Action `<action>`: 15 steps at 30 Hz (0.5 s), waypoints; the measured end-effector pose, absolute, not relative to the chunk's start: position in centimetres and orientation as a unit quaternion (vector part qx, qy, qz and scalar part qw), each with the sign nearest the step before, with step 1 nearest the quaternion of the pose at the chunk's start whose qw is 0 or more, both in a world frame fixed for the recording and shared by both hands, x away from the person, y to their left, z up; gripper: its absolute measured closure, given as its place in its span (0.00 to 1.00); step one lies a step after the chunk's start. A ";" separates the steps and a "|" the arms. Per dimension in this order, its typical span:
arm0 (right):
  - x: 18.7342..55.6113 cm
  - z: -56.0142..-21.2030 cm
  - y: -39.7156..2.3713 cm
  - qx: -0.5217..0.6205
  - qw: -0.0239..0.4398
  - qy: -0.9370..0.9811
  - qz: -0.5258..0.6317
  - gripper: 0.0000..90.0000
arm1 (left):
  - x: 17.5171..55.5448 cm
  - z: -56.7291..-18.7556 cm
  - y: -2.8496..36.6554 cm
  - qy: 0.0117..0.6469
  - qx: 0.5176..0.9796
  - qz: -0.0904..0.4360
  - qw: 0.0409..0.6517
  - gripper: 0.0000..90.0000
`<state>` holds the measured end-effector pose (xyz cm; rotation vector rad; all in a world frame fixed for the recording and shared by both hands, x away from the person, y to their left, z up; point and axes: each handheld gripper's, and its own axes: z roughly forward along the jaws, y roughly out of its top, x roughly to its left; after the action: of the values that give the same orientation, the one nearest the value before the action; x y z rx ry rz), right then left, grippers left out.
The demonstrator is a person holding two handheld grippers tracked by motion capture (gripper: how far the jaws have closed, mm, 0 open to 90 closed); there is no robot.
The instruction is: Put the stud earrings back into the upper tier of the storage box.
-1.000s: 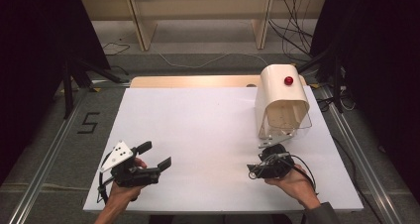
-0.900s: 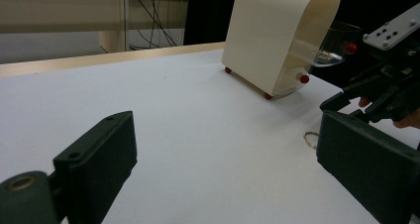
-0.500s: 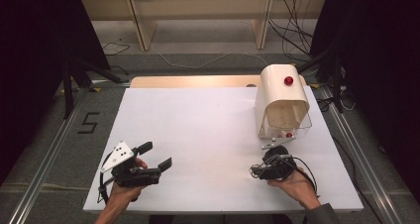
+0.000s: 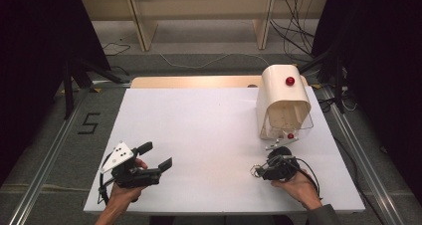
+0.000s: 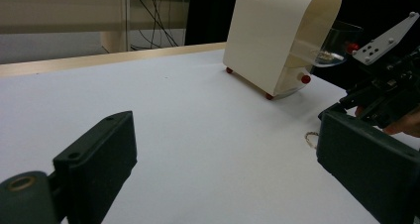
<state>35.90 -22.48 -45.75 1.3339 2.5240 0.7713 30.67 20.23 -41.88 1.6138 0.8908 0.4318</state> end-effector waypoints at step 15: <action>36.3 -46.8 -22.3 0.457 0.093 0.850 0.244 0.51 | 30.7 -41.9 20.1 0.380 0.693 0.184 0.584 0.09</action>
<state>36.25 -22.33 -46.76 1.3567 2.5242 0.7228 30.66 20.14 -41.89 1.6159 0.8877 0.4304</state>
